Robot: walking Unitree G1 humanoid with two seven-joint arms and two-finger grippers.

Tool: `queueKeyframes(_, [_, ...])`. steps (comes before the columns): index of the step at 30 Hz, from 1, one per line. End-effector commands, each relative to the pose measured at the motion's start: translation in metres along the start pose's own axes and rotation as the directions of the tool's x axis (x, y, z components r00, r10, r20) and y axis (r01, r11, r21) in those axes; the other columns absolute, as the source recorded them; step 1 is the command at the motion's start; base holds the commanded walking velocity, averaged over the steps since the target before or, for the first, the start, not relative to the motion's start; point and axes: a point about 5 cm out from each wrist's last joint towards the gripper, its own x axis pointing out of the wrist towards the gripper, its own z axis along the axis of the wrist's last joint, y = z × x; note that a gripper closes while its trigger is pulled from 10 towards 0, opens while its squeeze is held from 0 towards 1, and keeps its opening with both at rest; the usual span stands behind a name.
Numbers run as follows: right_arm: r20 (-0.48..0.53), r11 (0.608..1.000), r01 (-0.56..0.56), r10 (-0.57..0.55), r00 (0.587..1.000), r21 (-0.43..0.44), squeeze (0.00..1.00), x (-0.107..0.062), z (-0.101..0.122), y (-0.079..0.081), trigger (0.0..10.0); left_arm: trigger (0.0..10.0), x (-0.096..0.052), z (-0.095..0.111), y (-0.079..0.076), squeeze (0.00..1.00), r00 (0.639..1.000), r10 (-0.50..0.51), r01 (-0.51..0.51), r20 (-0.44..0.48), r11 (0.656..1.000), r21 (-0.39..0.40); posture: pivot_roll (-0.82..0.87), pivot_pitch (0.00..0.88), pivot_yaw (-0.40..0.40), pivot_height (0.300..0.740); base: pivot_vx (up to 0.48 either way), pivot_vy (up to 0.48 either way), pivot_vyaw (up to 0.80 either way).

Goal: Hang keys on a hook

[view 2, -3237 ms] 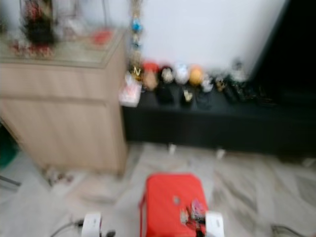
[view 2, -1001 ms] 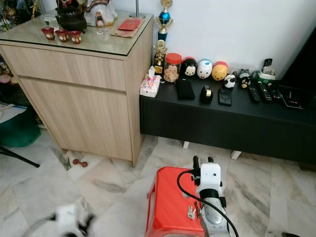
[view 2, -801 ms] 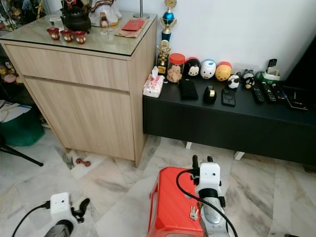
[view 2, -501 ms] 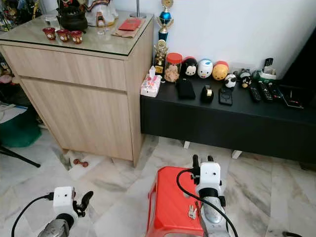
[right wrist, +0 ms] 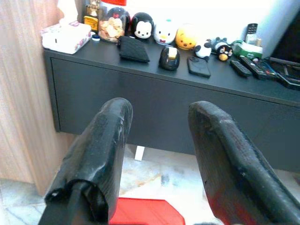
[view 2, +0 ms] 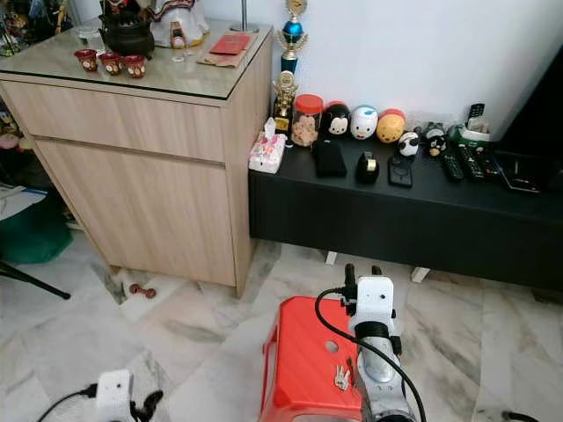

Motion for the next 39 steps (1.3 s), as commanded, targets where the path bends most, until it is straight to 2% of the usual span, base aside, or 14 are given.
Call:
queueKeyframes(1, [0.009, 1.0, 0.019, -0.019, 1.0, 0.014, 0.0, 0.003, 0.004, -0.003, 10.0, 10.0, -0.002, -0.007, 0.002, 0.0, 0.999, 0.026, -0.027, -0.035, 0.999, -0.02, 0.01, 0.0, -0.089, 0.74, 0.0, 0.0, 0.0])
queueKeyframes(11, [-0.007, 1.0, 0.01, -0.01, 1.0, 0.018, 0.0, 0.003, 0.002, 0.0, 10.0, 10.0, -0.001, -0.009, -0.003, 0.0, 0.998, 0.029, -0.03, -0.058, 0.999, -0.024, 0.01, 0.0, -0.093, 0.74, 0.0, 0.0, 0.0])
queueKeyframes(18, [-0.066, 1.0, 0.024, -0.024, 0.998, 0.0, 0.0, 0.003, -0.004, -0.003, 10.0, 10.0, 0.0, -0.006, -0.004, 0.0, 0.998, 0.025, -0.026, -0.054, 0.999, -0.02, 0.02, 0.0, -0.092, 0.74, 0.0, 0.0, 0.0])
queueKeyframes(30, [-0.115, 0.998, 0.063, -0.06, 0.992, 0.026, 0.0, 0.004, -0.009, -0.005, 10.0, 10.0, -0.003, -0.016, 0.0, 0.0, 0.994, 0.038, -0.04, -0.102, 0.999, -0.022, 0.02, 0.0, -0.093, 0.66, 0.0, 0.0, 0.0])
queueKeyframes(39, [-0.09, 0.998, 0.06, -0.057, 0.994, 0.034, 0.0, 0.005, -0.006, -0.004, 10.0, 10.0, -0.003, -0.017, 0.0, 0.0, 0.993, 0.034, -0.037, -0.114, 0.999, -0.023, 0.02, 0.0, -0.091, 0.612, 0.0, 0.0, 0.0])
